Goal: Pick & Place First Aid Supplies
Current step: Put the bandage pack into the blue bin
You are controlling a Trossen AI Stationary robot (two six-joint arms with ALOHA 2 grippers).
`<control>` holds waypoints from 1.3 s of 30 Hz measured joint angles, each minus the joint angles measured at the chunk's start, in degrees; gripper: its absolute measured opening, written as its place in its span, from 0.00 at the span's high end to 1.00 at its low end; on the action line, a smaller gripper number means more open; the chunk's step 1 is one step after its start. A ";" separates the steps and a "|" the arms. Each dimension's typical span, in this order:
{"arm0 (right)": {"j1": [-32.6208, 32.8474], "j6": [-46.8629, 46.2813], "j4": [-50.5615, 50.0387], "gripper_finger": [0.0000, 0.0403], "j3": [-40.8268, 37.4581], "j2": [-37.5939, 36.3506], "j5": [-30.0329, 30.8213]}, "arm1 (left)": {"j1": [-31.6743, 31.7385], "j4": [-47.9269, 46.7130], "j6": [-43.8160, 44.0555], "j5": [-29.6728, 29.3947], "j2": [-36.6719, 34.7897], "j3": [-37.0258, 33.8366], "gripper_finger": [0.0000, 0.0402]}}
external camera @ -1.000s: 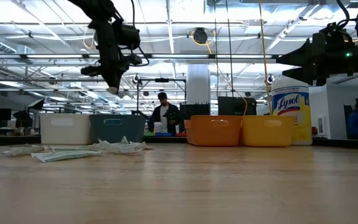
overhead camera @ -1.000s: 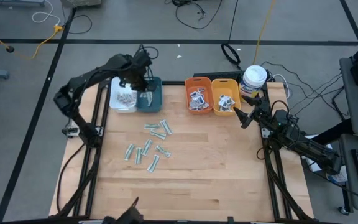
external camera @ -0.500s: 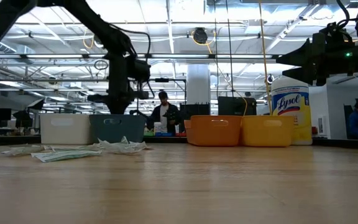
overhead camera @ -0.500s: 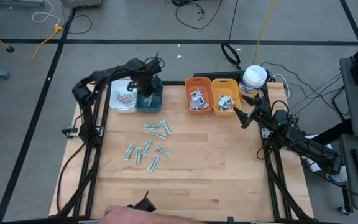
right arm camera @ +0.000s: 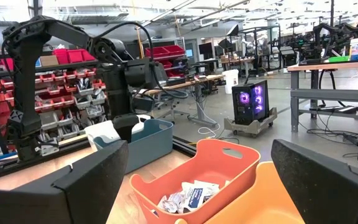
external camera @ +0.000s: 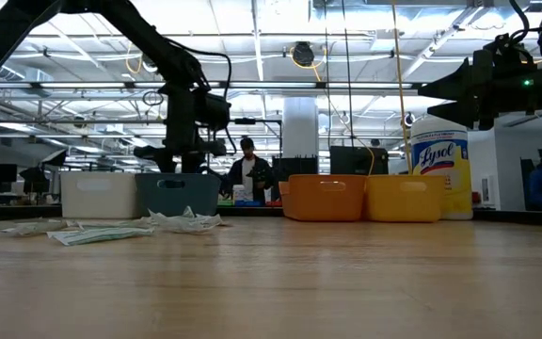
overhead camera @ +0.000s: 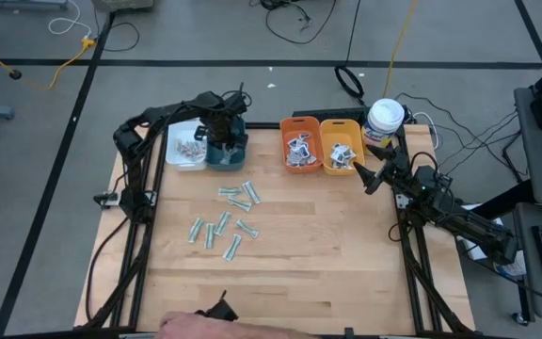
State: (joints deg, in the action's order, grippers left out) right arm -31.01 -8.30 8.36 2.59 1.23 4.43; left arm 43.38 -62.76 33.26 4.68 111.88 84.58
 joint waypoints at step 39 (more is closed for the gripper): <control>0.00 0.00 0.00 0.03 -0.01 0.01 0.01 | -33.00 -0.09 30.25 3.31 -34.77 -32.32 0.34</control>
State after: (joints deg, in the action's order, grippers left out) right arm -31.01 -8.30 8.36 2.58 1.24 4.44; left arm 10.38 -62.85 63.51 7.99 77.11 52.26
